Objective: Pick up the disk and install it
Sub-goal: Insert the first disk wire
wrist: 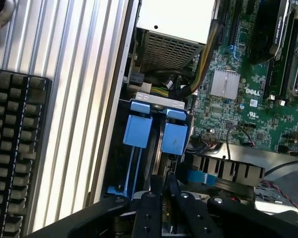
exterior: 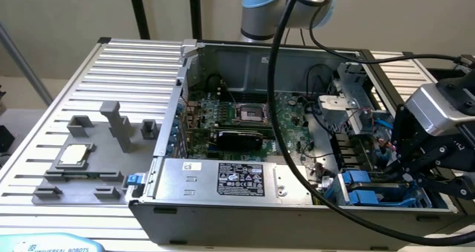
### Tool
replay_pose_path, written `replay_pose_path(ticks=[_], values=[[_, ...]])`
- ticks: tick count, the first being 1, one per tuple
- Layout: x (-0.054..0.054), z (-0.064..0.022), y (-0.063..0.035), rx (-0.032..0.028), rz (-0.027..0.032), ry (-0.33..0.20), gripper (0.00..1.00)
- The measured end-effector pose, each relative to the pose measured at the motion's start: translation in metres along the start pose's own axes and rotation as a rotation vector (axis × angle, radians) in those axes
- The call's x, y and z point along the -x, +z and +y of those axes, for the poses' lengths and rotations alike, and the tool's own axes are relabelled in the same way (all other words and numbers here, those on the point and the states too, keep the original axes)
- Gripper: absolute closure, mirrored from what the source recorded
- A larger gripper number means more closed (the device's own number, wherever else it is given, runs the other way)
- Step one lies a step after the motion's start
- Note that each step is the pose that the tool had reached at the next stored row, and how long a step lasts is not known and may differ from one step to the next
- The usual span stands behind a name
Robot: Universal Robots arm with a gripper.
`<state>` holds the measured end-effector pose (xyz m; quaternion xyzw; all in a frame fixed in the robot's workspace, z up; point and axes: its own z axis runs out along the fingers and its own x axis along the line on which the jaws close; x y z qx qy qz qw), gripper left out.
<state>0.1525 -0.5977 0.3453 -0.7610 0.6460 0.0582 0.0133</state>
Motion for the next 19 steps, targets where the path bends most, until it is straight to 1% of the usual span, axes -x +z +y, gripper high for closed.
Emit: replay_pose_path(ticks=[6,8,14,19], values=[[0.0021,-0.0004,0.0005,-0.0034,-0.0014,0.031,0.84],[0.0035,-0.0006,0.001,-0.0056,-0.0012,0.038,0.84],[0.0067,-0.0014,0.0046,-0.0153,-0.0003,0.059,0.84],[0.0071,-0.0016,0.0067,-0.0235,0.0004,0.091,0.84]])
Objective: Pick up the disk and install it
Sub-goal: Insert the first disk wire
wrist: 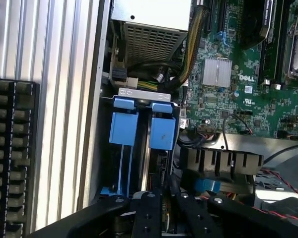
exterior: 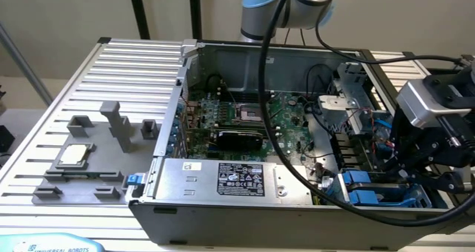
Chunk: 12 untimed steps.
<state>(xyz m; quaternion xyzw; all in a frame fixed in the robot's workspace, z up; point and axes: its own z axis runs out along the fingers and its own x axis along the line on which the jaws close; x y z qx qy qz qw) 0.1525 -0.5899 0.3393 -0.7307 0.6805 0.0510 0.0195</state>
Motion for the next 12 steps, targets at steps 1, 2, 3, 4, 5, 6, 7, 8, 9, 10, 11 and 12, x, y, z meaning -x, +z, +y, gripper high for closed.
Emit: replay_pose_path(ticks=[1,2,3,4,5,6,7,8,9,10,11,12], values=[[0.0,0.0,0.0,-0.0014,0.0,0.008,0.84],[0.0,0.0,0.0,-0.0026,-0.0002,0.016,0.84],[0.0,0.0001,0.0001,-0.0038,-0.0007,0.022,0.84],[0.0001,0.0004,0.0,-0.0048,-0.0011,0.027,0.84],[0.0003,0.0008,-0.0007,-0.0055,-0.0012,0.03,0.84],[0.0007,0.0013,-0.0021,-0.0062,-0.0014,0.032,0.84],[0.0012,0.0018,-0.0043,-0.0068,-0.0011,0.033,0.84],[0.0016,0.0024,-0.0064,-0.0072,-0.0011,0.034,0.84],[0.0019,0.0027,-0.0081,-0.0077,-0.0011,0.036,0.84],[0.002,0.0029,-0.0085,-0.0086,-0.0002,0.038,0.84],[0.0019,0.0032,-0.0084,-0.0109,0.0015,0.041,0.84],[0.0019,0.0035,-0.0085,-0.0146,0.0051,0.044,0.84]])
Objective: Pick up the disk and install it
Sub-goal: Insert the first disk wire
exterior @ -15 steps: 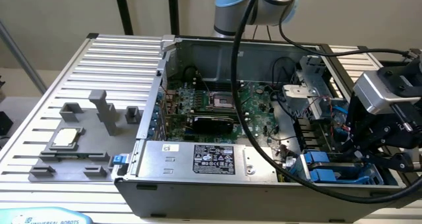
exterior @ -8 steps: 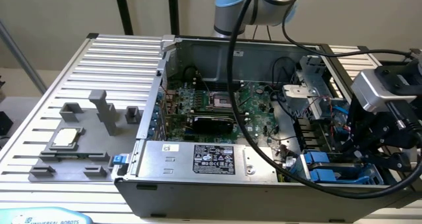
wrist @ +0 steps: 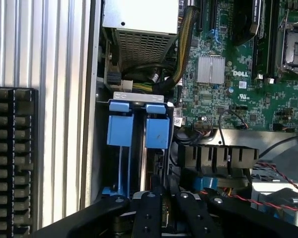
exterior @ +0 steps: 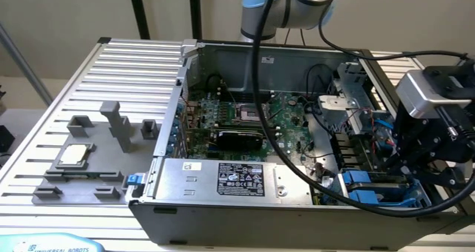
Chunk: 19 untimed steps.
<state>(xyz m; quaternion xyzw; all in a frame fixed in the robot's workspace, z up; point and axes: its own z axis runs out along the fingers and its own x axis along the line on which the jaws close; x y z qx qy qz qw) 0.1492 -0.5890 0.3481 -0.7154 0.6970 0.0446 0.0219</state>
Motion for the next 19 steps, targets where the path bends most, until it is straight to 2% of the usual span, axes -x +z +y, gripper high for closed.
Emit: replay_pose_path(ticks=[2,4,8,13,19], values=[[0.0,0.0006,0.0004,-0.009,0.0089,0.008,0.84],[0.0,0.002,0.0012,-0.0159,0.0151,0.016,0.84],[0.0005,0.0074,0.0033,-0.0224,0.0162,0.029,0.84],[0.0027,0.0078,0.006,-0.0292,0.0173,0.045,0.84],[0.0052,0.0076,0.0082,-0.0377,0.0237,0.066,0.84]])
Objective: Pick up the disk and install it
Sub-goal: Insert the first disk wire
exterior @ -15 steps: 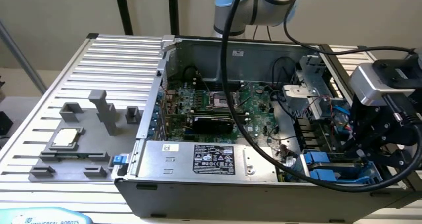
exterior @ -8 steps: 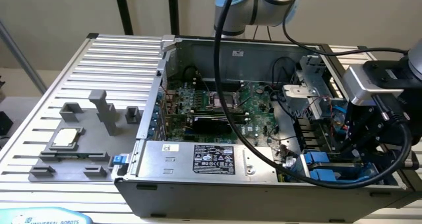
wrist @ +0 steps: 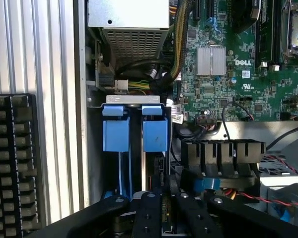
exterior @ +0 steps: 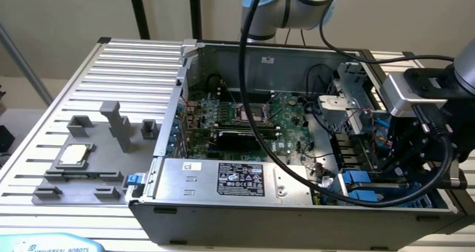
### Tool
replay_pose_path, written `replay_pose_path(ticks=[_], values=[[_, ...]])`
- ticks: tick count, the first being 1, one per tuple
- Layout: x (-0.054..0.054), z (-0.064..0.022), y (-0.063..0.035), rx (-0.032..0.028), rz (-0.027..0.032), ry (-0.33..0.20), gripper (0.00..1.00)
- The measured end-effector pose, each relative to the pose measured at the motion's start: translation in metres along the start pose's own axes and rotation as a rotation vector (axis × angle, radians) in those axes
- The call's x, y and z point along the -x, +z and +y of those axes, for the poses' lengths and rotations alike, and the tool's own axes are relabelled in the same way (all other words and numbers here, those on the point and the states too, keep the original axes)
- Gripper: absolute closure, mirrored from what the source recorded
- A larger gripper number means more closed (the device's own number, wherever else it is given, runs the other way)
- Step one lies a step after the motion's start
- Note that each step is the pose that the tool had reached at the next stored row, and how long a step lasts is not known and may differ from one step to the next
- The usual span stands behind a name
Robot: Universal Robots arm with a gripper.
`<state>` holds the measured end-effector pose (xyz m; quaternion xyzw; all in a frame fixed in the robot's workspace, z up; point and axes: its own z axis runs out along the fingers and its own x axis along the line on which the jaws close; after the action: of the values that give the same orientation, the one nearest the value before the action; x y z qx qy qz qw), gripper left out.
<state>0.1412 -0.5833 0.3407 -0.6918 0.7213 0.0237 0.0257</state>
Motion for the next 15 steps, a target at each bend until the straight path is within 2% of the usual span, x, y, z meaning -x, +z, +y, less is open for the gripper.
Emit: replay_pose_path(ticks=[3,11,15], values=[[0.0019,0.0001,0.0005,-0.0029,0.0047,0.008,0.84],[0.0037,0.0002,0.0007,-0.0066,0.0264,0.032,0.84],[0.0052,0.0002,0.0011,-0.0093,0.0304,0.036,0.84]])
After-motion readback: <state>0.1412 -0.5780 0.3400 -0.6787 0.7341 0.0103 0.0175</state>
